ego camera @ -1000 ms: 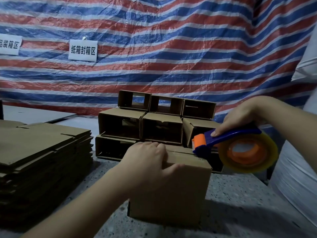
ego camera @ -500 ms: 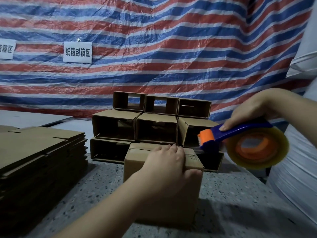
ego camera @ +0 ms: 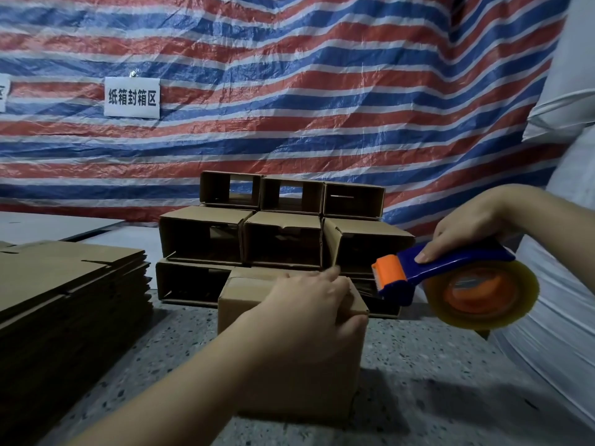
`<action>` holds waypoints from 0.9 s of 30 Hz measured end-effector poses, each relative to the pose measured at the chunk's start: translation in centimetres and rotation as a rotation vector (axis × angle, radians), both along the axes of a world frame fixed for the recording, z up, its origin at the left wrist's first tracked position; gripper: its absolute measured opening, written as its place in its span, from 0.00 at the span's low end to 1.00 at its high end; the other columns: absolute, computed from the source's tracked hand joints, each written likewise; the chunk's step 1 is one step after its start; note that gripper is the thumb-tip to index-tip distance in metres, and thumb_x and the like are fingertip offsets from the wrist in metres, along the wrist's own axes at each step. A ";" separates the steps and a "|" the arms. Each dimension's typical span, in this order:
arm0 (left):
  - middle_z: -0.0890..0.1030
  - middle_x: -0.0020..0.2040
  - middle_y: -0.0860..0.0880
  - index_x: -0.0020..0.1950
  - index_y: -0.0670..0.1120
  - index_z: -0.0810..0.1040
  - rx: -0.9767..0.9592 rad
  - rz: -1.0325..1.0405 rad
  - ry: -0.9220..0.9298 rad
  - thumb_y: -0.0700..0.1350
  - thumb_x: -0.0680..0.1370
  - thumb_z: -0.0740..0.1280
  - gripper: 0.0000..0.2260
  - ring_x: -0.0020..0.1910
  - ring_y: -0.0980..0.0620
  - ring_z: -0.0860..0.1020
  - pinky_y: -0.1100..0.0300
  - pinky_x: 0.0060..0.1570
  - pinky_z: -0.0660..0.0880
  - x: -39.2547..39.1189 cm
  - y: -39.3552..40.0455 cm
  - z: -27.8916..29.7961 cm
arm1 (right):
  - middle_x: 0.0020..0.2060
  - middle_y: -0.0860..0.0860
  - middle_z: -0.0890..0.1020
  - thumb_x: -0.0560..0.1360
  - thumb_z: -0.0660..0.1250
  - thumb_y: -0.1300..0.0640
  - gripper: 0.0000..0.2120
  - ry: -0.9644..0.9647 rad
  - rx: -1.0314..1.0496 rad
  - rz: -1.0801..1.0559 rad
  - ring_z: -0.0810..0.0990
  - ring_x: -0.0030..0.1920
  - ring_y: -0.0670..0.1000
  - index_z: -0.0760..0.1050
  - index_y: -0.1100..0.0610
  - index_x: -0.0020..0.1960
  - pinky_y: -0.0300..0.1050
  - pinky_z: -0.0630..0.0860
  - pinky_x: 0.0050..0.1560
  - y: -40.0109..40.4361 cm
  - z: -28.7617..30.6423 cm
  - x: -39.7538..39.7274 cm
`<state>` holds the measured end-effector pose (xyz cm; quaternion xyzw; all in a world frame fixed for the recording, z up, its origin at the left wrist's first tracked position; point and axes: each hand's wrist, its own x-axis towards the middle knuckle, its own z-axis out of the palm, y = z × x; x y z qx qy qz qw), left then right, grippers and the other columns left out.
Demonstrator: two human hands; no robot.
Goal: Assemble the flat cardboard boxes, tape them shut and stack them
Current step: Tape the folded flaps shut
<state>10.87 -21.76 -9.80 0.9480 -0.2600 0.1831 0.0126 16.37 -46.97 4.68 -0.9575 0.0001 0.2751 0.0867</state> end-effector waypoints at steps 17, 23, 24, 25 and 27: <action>0.70 0.72 0.49 0.76 0.57 0.61 0.033 -0.018 -0.062 0.67 0.80 0.49 0.27 0.71 0.46 0.68 0.46 0.67 0.67 0.4 -0.4 -0.8 | 0.44 0.48 0.83 0.66 0.68 0.25 0.27 -0.373 -0.552 0.109 0.83 0.42 0.46 0.76 0.48 0.47 0.38 0.74 0.35 6.2 -1.5 -2.6; 0.69 0.74 0.48 0.77 0.56 0.60 0.048 -0.009 -0.042 0.66 0.80 0.50 0.27 0.72 0.45 0.67 0.46 0.68 0.67 0.3 -0.6 -0.5 | 0.44 0.50 0.80 0.71 0.67 0.28 0.25 -0.375 -0.634 0.106 0.80 0.42 0.49 0.71 0.51 0.45 0.39 0.74 0.37 7.7 -1.6 -3.7; 0.69 0.74 0.48 0.77 0.56 0.61 0.042 -0.013 -0.044 0.66 0.80 0.50 0.27 0.71 0.45 0.68 0.46 0.68 0.68 0.2 -0.5 -0.5 | 0.45 0.50 0.80 0.71 0.68 0.29 0.25 -0.368 -0.660 0.114 0.80 0.43 0.49 0.73 0.52 0.48 0.40 0.75 0.38 7.8 -2.1 -3.7; 0.69 0.74 0.49 0.76 0.56 0.61 0.030 -0.020 -0.044 0.66 0.80 0.50 0.27 0.72 0.45 0.68 0.46 0.68 0.68 0.2 -0.4 -0.5 | 0.47 0.50 0.81 0.71 0.70 0.31 0.26 -0.337 -0.718 0.133 0.81 0.44 0.49 0.75 0.53 0.53 0.42 0.77 0.40 7.6 -2.9 -3.8; 0.69 0.73 0.48 0.75 0.56 0.62 0.009 -0.030 -0.035 0.66 0.81 0.50 0.26 0.72 0.45 0.67 0.45 0.69 0.67 0.0 -0.2 -0.7 | 0.54 0.50 0.82 0.71 0.72 0.35 0.29 -0.220 -0.802 0.145 0.81 0.50 0.50 0.77 0.52 0.65 0.47 0.80 0.53 6.4 -5.7 -3.9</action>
